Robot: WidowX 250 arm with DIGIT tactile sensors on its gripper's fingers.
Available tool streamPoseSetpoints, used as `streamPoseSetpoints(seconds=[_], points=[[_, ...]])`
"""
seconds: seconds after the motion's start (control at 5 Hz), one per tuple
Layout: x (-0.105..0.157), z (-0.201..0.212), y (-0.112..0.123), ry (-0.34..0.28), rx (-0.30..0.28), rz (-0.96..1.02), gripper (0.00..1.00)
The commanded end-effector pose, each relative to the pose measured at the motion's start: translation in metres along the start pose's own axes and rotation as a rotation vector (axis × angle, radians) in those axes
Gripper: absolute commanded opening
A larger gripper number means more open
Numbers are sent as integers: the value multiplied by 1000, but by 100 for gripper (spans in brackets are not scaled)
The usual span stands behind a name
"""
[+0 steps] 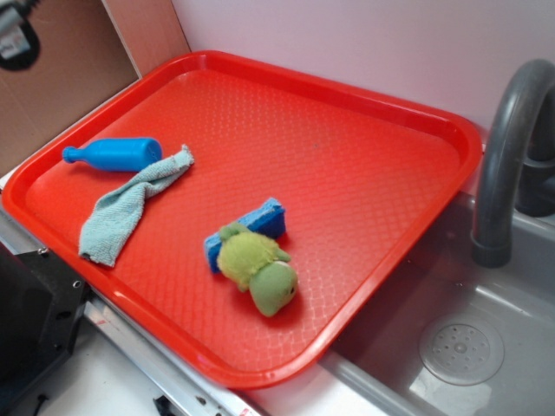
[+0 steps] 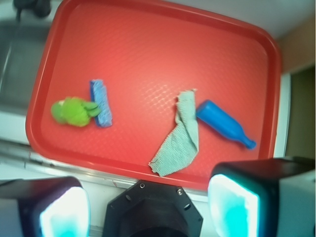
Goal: Grab the green animal.
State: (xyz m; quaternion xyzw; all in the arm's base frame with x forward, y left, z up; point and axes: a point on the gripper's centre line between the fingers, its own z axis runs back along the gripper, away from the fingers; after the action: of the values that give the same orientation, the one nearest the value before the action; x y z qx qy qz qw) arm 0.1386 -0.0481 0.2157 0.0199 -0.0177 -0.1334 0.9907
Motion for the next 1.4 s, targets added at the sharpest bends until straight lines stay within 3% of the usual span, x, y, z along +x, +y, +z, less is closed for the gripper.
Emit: streamPoseSetpoints(seconds=[0.0, 0.2, 0.4, 0.6, 0.8, 1.2], points=[[16, -18, -52, -48, 76, -498, 100], [19, -33, -56, -73, 46, -652, 100], [35, -52, -58, -59, 64, -770, 100], [49, -74, -69, -12, 100, -820, 100], [63, -97, -80, 11, 46, -907, 100], [65, -146, -96, 134, 28, -1010, 100]])
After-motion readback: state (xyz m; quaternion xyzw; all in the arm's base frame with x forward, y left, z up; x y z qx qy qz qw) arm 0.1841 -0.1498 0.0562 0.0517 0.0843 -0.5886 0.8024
